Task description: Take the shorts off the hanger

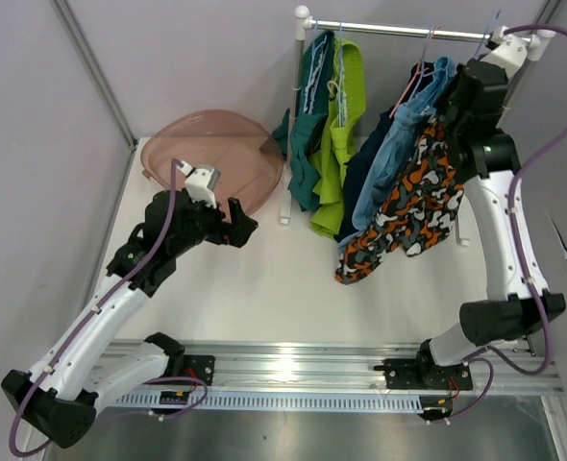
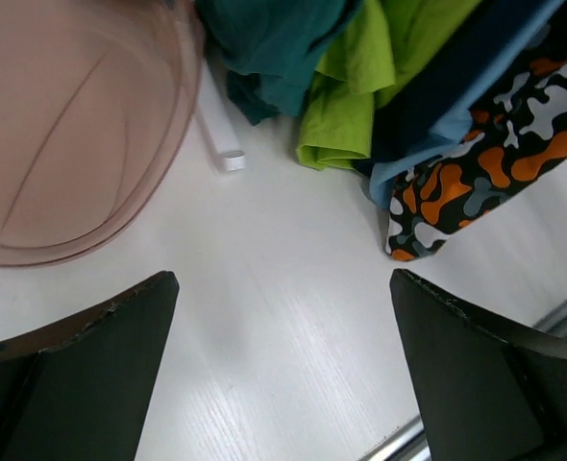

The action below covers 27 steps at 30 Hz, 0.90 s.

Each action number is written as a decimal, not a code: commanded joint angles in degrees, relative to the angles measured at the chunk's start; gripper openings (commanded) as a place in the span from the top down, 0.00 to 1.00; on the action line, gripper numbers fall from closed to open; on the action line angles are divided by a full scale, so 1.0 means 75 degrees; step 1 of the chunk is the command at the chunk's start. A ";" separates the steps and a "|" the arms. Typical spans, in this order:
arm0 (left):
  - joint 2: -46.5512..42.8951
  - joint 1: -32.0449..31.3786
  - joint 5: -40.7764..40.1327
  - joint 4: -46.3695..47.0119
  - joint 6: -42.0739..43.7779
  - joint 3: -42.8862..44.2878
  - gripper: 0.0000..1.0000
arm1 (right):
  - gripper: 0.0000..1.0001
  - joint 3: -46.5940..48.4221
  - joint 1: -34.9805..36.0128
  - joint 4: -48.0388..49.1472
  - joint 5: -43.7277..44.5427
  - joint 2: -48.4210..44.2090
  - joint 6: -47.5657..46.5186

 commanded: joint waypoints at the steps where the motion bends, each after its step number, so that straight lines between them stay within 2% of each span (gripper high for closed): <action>1: 0.0184 -0.0461 0.0667 0.0196 0.0324 0.0835 0.01 | 1.00 0.0682 0.0192 0.0633 0.0599 -0.1175 -0.0564; 7: 0.0407 -0.1353 0.1264 0.0299 0.0664 0.2043 0.01 | 1.00 0.0754 0.0648 0.0036 0.0986 -0.1715 -0.0355; 8: 0.0407 -0.1550 0.1962 0.0625 0.0664 0.2241 0.01 | 1.00 0.0591 0.0777 0.0059 0.1067 -0.1937 -0.0342; 10: 0.0407 -0.1855 0.2704 0.0990 0.0641 0.2336 0.01 | 1.00 -0.0028 0.1385 0.0210 0.1535 -0.2195 -0.0423; 12: 0.0465 -0.2511 0.3292 0.1504 0.0559 0.2454 0.01 | 1.00 -0.0405 0.1970 0.0456 0.2026 -0.2488 -0.0482; 13: 0.0558 -0.3001 0.3305 0.1658 0.0536 0.2512 0.01 | 1.00 -0.0546 0.2113 0.0469 0.2180 -0.2548 -0.0494; 16: 0.0804 -0.3601 0.3094 0.2315 0.0419 0.2431 0.01 | 1.00 -0.0875 0.2640 0.0469 0.2649 -0.2618 -0.0482; 20: 0.1774 -0.4386 0.3001 0.2937 0.0453 0.2442 0.01 | 1.00 -0.1098 0.3074 0.0621 0.2966 -0.2630 -0.0517; 27: 0.3205 -0.4822 0.1853 0.4002 0.0629 0.2372 0.01 | 1.00 -0.1075 0.3520 0.0633 0.3365 -0.2548 -0.0482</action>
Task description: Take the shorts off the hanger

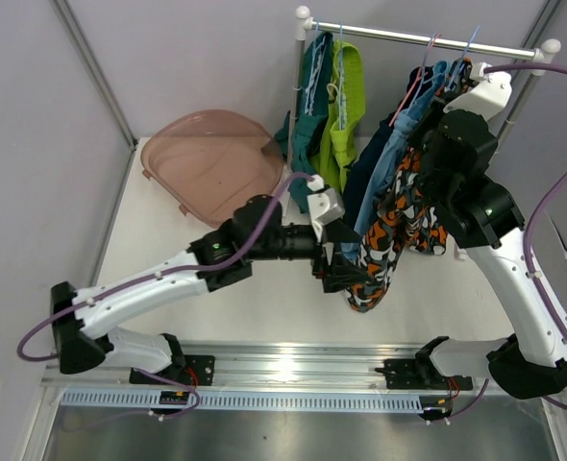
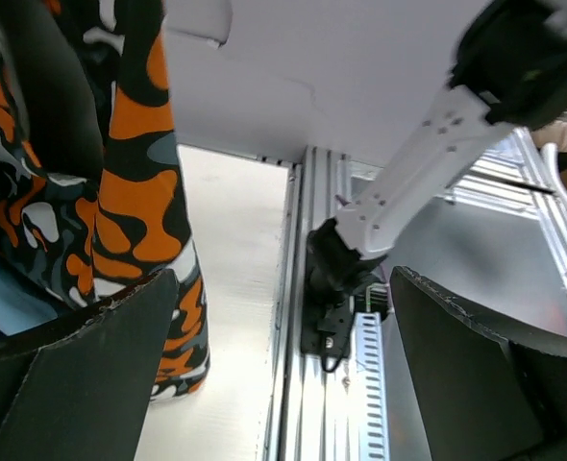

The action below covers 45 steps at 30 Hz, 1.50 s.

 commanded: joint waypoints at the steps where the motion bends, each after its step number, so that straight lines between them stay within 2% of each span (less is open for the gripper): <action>1: 0.0459 -0.0101 -0.0721 0.1173 0.0128 0.0055 0.01 | 1.00 0.0097 0.0192 0.0593 0.0524 -0.0176 -0.0034; 7: 0.1466 -0.0124 -0.0875 0.1948 -0.0036 0.0335 0.01 | 1.00 0.0038 0.0239 0.0464 0.0559 -0.0246 -0.0045; 13: 0.2544 -0.0136 -0.1027 0.2112 -0.0001 0.1435 0.01 | 1.00 -0.0278 0.0239 0.0358 0.0606 -0.0515 0.0200; 15: 0.3060 -0.0136 -0.0981 0.2089 -0.0036 0.1870 0.07 | 1.00 -0.0454 0.0239 0.0334 0.0606 -0.0656 0.0341; 16: 0.3201 -0.0136 -0.0934 0.2077 -0.0083 0.2080 0.14 | 1.00 -0.0512 0.0228 0.0300 0.0618 -0.0691 0.0376; 17: 0.3446 -0.0136 -0.0864 0.2112 -0.0176 0.2187 0.26 | 1.00 -0.0617 0.0239 0.0276 0.0652 -0.0773 0.0423; 19: 0.3612 -0.0148 -0.0828 0.2101 -0.0224 0.2445 0.45 | 1.00 -0.0735 0.0228 0.0252 0.0688 -0.0855 0.0459; 20: 0.3682 -0.0148 -0.0793 0.2136 -0.0247 0.2446 0.69 | 1.00 -0.0852 0.0228 0.0252 0.0734 -0.0902 0.0470; 21: 0.3695 -0.0159 -0.0804 0.2089 -0.0247 0.2446 0.85 | 1.00 -0.0911 0.0228 0.0276 0.0758 -0.0972 0.0447; 22: 0.3660 -0.0183 -0.0839 0.2043 -0.0259 0.2283 0.96 | 1.00 -0.0935 0.0193 0.0311 0.0782 -0.0985 0.0412; 23: 0.3578 -0.0195 -0.0863 0.2031 -0.0271 0.2108 1.00 | 1.00 -0.0946 0.0169 0.0311 0.0805 -0.0996 0.0377; 27: 0.2445 -0.0463 -0.1003 0.2743 -0.0353 0.0457 1.00 | 1.00 -0.0876 -0.0123 0.0346 0.0735 -0.0938 0.0201; 30: 0.1717 -0.0850 -0.1355 0.3305 -0.0469 -0.1532 1.00 | 1.00 -0.0771 -0.0545 0.0358 0.0444 -0.0891 0.0166; 34: 0.0767 -0.1505 -0.2057 0.3670 -0.0633 -0.3060 1.00 | 1.00 -0.0327 -0.1002 0.0218 0.0068 -0.0611 0.0166; 36: 0.0707 -0.1647 -0.2152 0.3834 -0.0762 -0.3691 1.00 | 1.00 -0.0127 -0.1178 0.0159 -0.0038 -0.0493 0.0154; 45: 0.2240 -0.1999 -0.2387 0.4234 -0.1079 -0.3976 1.00 | 1.00 0.1126 -0.1448 -0.0473 -0.0472 0.0035 0.0224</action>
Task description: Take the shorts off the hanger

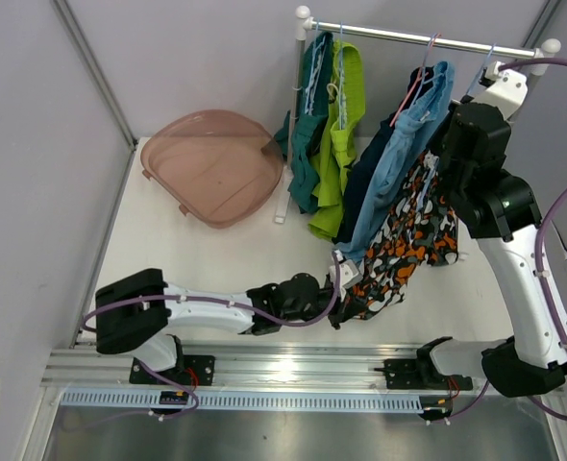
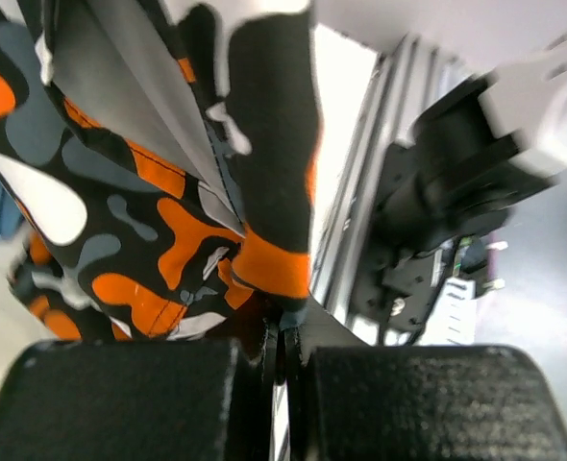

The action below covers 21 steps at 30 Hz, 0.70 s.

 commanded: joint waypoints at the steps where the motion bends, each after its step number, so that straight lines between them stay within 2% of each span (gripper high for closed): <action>1: 0.0333 -0.0411 0.0478 -0.0339 -0.0348 -0.0086 1.00 | 1.00 0.0801 -0.0227 0.0998 0.0134 -0.0049 -0.0035; 3: 0.0228 -0.0411 0.0083 -0.0911 -0.0138 0.0336 1.00 | 1.00 0.0731 -0.0227 0.0707 0.0005 -0.0189 0.0186; 4: 0.0216 -0.0388 -0.0141 -0.1215 0.0002 0.0906 1.00 | 1.00 0.0731 -0.0227 0.0530 -0.0018 -0.0272 0.0327; 7: 0.0857 -0.0096 -0.0635 -0.3053 0.0577 0.3331 1.00 | 1.00 0.0580 -0.0169 -0.0407 -0.0287 -0.0750 0.1322; 8: 0.1150 0.0010 -0.0659 -0.3545 0.0799 0.5147 1.00 | 1.00 0.0497 -0.0076 -0.0629 -0.0427 -0.0915 0.1615; 11: 0.2544 0.0455 -0.0472 -0.4883 0.1244 0.6824 1.00 | 1.00 0.0146 0.0100 -0.1625 -0.1013 -0.1513 0.2915; 12: 0.2965 0.0711 -0.0437 -0.5269 0.1292 0.8848 1.00 | 1.00 -0.0017 0.0147 -0.1964 -0.1363 -0.1677 0.3255; 13: 0.3909 0.0853 -0.0390 -0.6154 0.1293 0.9587 1.00 | 1.00 -0.0216 0.0194 -0.2014 -0.1552 -0.1864 0.3734; 15: 0.4852 0.1250 -0.0015 -0.7050 0.1153 1.2324 1.00 | 1.00 -0.0733 0.0230 -0.2038 -0.1857 -0.2310 0.4019; 16: 0.5227 0.1334 0.0067 -0.7715 0.1106 1.3265 1.00 | 1.00 -0.0757 0.0230 -0.2131 -0.1986 -0.2393 0.4078; 18: 0.5653 0.1475 0.0103 -0.8014 0.0965 1.3532 1.00 | 1.00 -0.0431 0.0230 -0.2353 -0.2081 -0.2324 0.4068; 19: 0.5502 0.1476 0.0103 -0.7980 0.0930 1.2604 1.00 | 1.00 -0.0220 0.0218 -0.2424 -0.2093 -0.2230 0.3962; 21: 0.4287 0.1336 0.0220 -0.7047 0.0766 1.1313 1.00 | 1.00 0.0434 0.0230 -0.2518 -0.2128 -0.1832 0.3553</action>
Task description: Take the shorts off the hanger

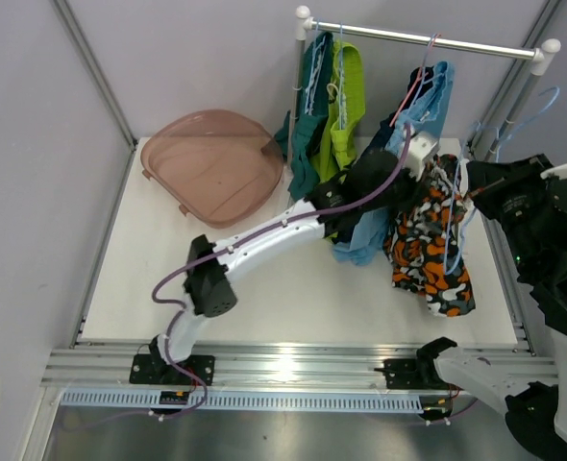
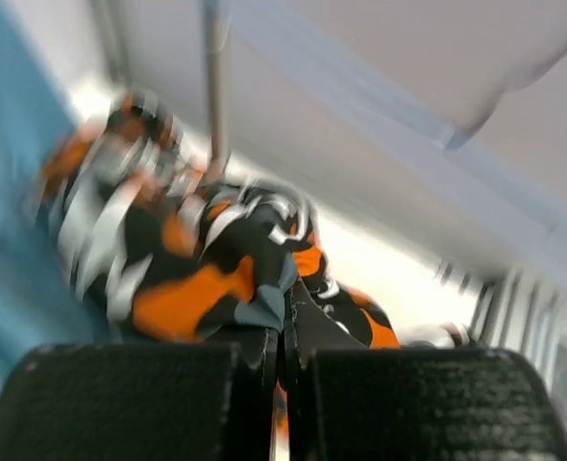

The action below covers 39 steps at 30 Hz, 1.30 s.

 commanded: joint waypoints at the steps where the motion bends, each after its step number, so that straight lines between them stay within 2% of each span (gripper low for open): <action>1: -0.1465 -0.0355 0.0308 0.0072 -0.0175 -0.3246 1.00 | 1.00 0.0749 0.0038 -0.0245 -0.0435 0.0887 -0.0062; 2: -0.2492 -0.0483 0.0133 0.0877 -0.0234 -0.3883 1.00 | 1.00 0.0960 -0.0009 -0.0245 -0.0516 0.1074 -0.0400; 3: -0.2954 -0.0775 0.0050 0.1094 -0.0258 -0.4922 1.00 | 1.00 0.1333 -0.0056 -0.0234 -0.0563 0.1424 -0.0565; 6: -0.4463 -0.1524 -0.0312 0.1085 -0.0410 -0.6462 1.00 | 1.00 0.1885 -0.0593 -0.0222 -0.1042 0.2116 -0.0976; 8: -0.5229 -0.2144 -0.0757 0.0805 -0.0375 -0.7319 1.00 | 1.00 0.2051 -0.1319 -0.0152 -0.1743 0.2422 -0.1106; 9: -0.6010 -0.2299 -0.1212 0.0664 -0.0387 -0.7451 1.00 | 1.00 0.2098 -0.1542 -0.0117 -0.1933 0.2668 -0.1211; 11: -0.6776 -0.2383 -0.1368 0.0302 -0.0527 -0.7883 1.00 | 1.00 0.2215 -0.2035 -0.0023 -0.2133 0.2903 -0.1305; 12: -0.7464 -0.2371 -0.1740 -0.0257 -0.0551 -0.7886 1.00 | 1.00 0.2274 -0.2129 0.0024 -0.2169 0.3009 -0.1433; 15: -0.8440 -0.2360 -0.2573 -0.1268 -0.0247 -0.7816 1.00 | 1.00 0.2508 -0.2539 0.0188 -0.2286 0.3396 -0.1668; 16: -0.9047 -0.2336 -0.3237 -0.1862 -0.0061 -0.7781 1.00 | 1.00 0.2694 -0.2633 0.0223 -0.2333 0.3605 -0.1820; 19: -0.9788 -0.1659 -0.3630 -0.2942 0.0210 -0.7301 1.00 | 1.00 0.3000 -0.2973 0.0282 -0.2461 0.3911 -0.2113; 21: -0.9908 -0.0853 -0.3572 -0.3320 0.0386 -0.6962 1.00 | 1.00 0.3293 -0.3172 0.0329 -0.2497 0.4181 -0.2242; 25: -0.9687 -0.0029 -0.3769 -0.3602 0.1251 -0.5708 1.00 | 1.00 0.3668 -0.3675 0.0434 -0.2871 0.4533 -0.2313; 28: -0.8961 0.0977 -0.3608 -0.3684 0.1767 -0.4587 1.00 | 1.00 0.3658 -0.3970 0.0563 -0.3118 0.4720 -0.2278; 29: -0.8449 0.1734 -0.3120 -0.3824 0.1793 -0.3897 1.00 | 1.00 0.3611 -0.4017 0.0610 -0.3246 0.4767 -0.2278; 31: -0.7884 0.2337 -0.2799 -0.3954 0.1746 -0.3167 1.00 | 1.00 0.3342 -0.4099 0.0727 -0.3387 0.4826 -0.2301; 32: -0.7510 0.2896 -0.2659 -0.4082 0.1688 -0.1783 1.00 | 1.00 0.3225 -0.4122 0.0890 -0.3434 0.4838 -0.2313; 34: -0.6163 0.3427 -0.2342 -0.4656 0.1513 -0.0638 1.00 | 1.00 0.2886 -0.4158 0.1020 -0.3517 0.4826 -0.2337; 35: -0.5694 0.3917 -0.2225 -0.4808 0.1512 0.1294 1.00 | 1.00 0.2814 -0.4181 0.1148 -0.3540 0.4838 -0.2337; 36: -0.5005 0.4142 -0.2004 -0.4729 0.1546 0.1754 1.00 | 1.00 0.2755 -0.4216 0.1196 -0.3679 0.4850 -0.2383; 37: -0.4894 0.4388 -0.1932 -0.4461 0.1477 0.1933 1.00 | 1.00 0.2697 -0.4240 0.1266 -0.3750 0.4908 -0.2395; 38: -0.4869 0.5040 -0.1722 -0.4122 0.1210 0.1818 1.00 | 1.00 0.2685 -0.4321 0.1255 -0.3786 0.4943 -0.2384; 39: -0.4939 0.5429 -0.1094 -0.3411 0.0975 0.1168 1.00 | 1.00 0.2673 -0.4357 0.1266 -0.3856 0.4967 -0.2360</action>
